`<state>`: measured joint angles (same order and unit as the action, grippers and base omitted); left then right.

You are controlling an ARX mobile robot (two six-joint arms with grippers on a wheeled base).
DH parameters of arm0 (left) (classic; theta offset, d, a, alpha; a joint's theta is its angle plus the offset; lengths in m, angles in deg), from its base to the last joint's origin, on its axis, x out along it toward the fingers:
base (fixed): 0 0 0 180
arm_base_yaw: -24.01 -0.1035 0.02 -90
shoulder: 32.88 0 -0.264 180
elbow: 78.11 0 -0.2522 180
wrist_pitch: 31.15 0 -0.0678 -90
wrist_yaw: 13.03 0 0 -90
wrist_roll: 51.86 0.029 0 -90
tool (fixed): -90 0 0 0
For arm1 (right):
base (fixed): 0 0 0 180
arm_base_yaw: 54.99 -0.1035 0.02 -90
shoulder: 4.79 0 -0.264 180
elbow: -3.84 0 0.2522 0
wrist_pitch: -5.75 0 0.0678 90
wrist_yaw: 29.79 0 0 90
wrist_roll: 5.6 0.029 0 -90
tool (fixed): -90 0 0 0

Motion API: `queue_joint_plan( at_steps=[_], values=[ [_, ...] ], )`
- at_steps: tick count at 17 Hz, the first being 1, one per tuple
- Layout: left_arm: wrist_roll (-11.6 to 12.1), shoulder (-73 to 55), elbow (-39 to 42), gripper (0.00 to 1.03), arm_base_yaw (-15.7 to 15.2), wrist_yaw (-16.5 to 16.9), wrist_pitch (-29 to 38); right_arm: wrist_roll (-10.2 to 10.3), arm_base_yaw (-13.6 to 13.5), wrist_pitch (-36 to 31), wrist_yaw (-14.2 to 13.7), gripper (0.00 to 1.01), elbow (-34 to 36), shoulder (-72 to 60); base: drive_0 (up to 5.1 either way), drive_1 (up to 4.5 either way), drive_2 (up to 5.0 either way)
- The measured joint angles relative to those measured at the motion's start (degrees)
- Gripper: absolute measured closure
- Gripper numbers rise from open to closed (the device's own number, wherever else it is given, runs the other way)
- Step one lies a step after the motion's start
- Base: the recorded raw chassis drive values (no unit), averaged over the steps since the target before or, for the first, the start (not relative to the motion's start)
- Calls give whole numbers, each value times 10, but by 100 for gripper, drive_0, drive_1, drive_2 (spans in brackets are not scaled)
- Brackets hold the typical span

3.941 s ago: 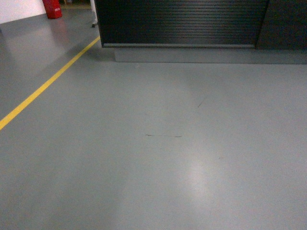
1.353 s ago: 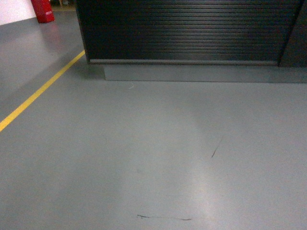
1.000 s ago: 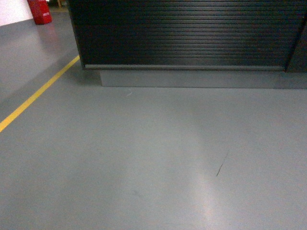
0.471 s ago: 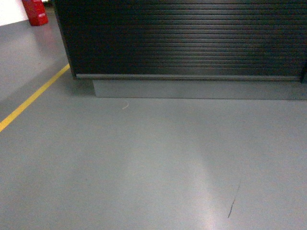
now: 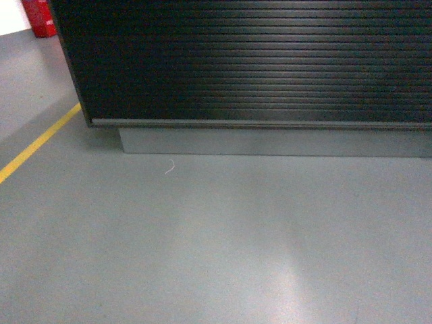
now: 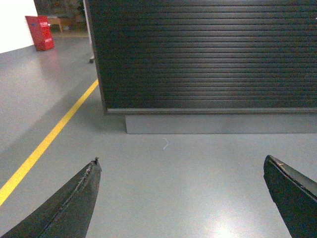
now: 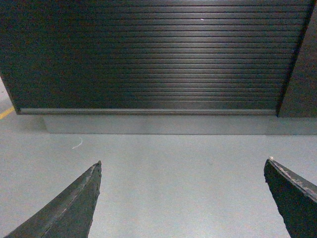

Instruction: Place dark red mango on scale at checkout

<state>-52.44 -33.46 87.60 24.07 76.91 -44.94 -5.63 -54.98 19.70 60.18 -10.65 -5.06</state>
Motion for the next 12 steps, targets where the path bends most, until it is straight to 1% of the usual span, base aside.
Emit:
queue_joint_plan(
  at_steps=[12],
  values=[
    [0, 0, 0, 5, 0, 1, -1, 0, 0, 0, 0, 3, 0, 0, 6, 437, -426]
  ],
)
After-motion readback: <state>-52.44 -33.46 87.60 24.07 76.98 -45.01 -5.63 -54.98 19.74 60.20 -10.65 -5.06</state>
